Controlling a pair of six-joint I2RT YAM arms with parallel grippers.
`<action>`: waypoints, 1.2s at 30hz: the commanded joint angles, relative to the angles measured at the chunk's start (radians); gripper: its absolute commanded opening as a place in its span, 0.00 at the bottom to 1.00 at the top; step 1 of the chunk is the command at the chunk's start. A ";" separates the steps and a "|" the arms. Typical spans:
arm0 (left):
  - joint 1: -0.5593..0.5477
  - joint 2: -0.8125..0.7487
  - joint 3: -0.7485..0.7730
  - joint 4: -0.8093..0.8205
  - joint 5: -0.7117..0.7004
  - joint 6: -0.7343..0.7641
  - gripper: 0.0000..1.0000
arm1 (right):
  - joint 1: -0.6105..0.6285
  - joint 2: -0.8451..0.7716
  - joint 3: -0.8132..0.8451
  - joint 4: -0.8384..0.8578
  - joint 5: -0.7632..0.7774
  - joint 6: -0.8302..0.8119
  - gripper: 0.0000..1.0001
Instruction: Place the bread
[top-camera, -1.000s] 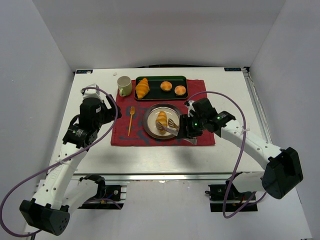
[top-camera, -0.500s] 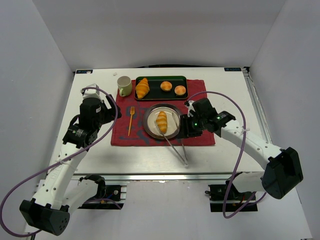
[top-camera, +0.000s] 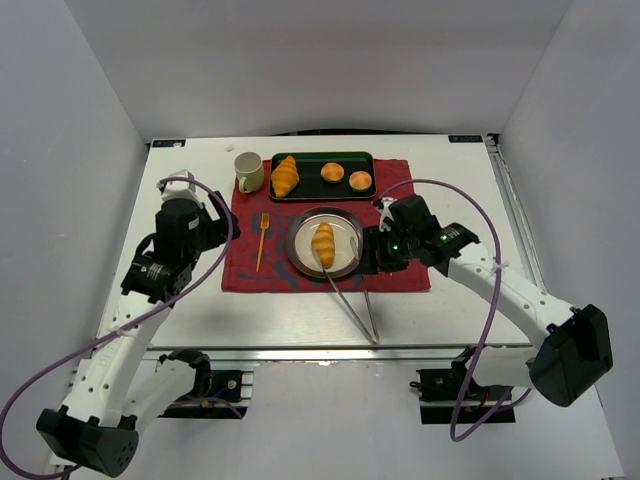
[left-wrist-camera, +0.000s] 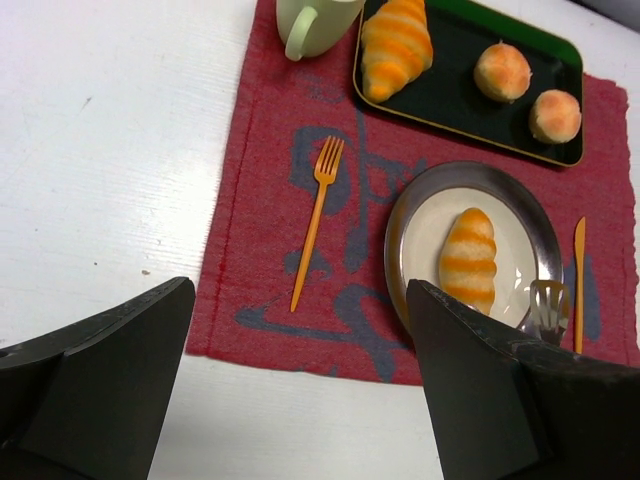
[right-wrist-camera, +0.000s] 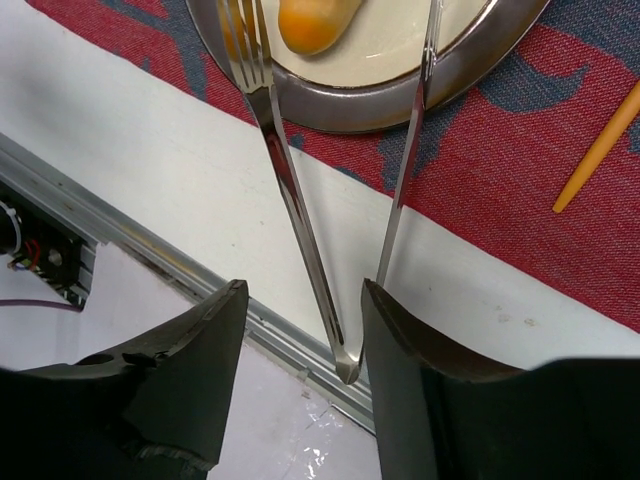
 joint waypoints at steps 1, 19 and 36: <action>-0.003 -0.027 0.033 -0.002 -0.026 0.010 0.98 | 0.006 -0.024 -0.011 -0.001 0.018 -0.005 0.56; -0.003 -0.043 -0.040 0.068 -0.006 -0.019 0.98 | 0.053 -0.063 -0.279 0.249 0.084 -0.054 0.89; -0.003 -0.049 -0.066 0.058 -0.004 -0.019 0.98 | 0.144 -0.003 -0.365 0.389 0.113 -0.022 0.89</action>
